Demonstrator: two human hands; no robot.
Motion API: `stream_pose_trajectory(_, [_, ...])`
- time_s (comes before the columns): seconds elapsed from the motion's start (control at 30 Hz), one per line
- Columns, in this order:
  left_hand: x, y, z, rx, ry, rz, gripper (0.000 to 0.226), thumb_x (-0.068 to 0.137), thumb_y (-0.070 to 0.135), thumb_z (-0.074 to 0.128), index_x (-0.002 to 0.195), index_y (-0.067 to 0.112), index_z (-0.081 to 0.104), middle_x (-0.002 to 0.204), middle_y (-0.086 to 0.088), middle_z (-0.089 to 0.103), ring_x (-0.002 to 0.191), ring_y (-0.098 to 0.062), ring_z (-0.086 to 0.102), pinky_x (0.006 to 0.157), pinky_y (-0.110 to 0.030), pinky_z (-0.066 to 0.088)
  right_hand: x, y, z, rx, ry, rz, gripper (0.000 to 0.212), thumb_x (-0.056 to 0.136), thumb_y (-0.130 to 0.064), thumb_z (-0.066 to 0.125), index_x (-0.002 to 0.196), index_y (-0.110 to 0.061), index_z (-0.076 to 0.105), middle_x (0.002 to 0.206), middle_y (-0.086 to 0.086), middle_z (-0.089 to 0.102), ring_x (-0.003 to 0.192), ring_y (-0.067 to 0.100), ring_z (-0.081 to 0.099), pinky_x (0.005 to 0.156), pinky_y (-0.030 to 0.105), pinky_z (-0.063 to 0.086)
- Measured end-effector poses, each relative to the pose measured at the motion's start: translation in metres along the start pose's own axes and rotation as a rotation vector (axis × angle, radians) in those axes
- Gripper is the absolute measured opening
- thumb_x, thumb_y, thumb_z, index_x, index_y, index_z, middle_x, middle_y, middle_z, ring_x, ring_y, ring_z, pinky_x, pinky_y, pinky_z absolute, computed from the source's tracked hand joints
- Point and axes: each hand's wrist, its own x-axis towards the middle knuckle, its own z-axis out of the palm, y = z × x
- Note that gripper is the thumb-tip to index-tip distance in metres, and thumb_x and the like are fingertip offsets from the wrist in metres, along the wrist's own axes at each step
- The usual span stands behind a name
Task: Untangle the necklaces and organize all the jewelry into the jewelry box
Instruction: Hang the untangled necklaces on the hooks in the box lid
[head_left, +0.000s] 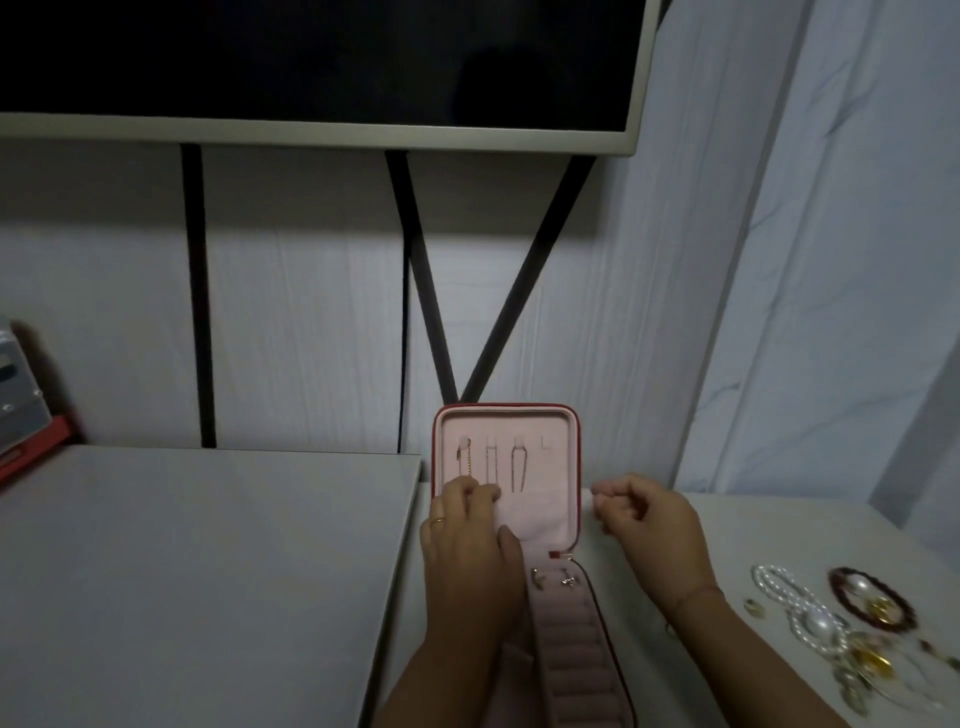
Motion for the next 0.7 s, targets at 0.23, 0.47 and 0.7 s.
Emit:
stream_pose_trajectory(0.23, [-0.001,0.0,0.001,0.039,-0.021,0.054,0.024,0.09,0.022,0.053,0.114,0.021,0.054,0.126,0.002,0.047,0.125,-0.017,0.039,0.104,-0.033,0.034,0.039,0.079,-0.057,-0.503,0.002,0.357,0.028,0.076,-0.038,0.075,0.062,-0.025,0.055,0.082,0.0,0.066,0.092,0.027,0.062,0.084,0.033,0.043])
stream_pose_trajectory(0.47, [0.0,-0.001,0.006,0.051,-0.002,0.081,0.016,0.085,0.018,0.059,0.101,0.02,0.059,0.113,0.001,0.054,0.115,-0.018,0.047,0.095,-0.03,0.035,0.059,0.084,-0.053,-0.815,-0.077,0.39,0.032,0.086,-0.044,0.064,0.059,-0.028,0.054,0.094,-0.004,0.069,0.102,0.021,0.06,0.086,0.033,0.029])
stream_pose_trajectory(0.7, [-0.001,0.001,0.006,0.043,-0.016,0.087,0.015,0.086,0.017,0.06,0.101,0.019,0.06,0.114,0.001,0.054,0.115,-0.017,0.047,0.097,-0.029,0.032,0.064,0.084,-0.039,-1.004,-0.179,0.362,0.017,0.095,-0.03,0.045,0.093,-0.024,0.06,0.116,0.002,0.064,0.114,0.023,0.055,0.095,0.034,0.028])
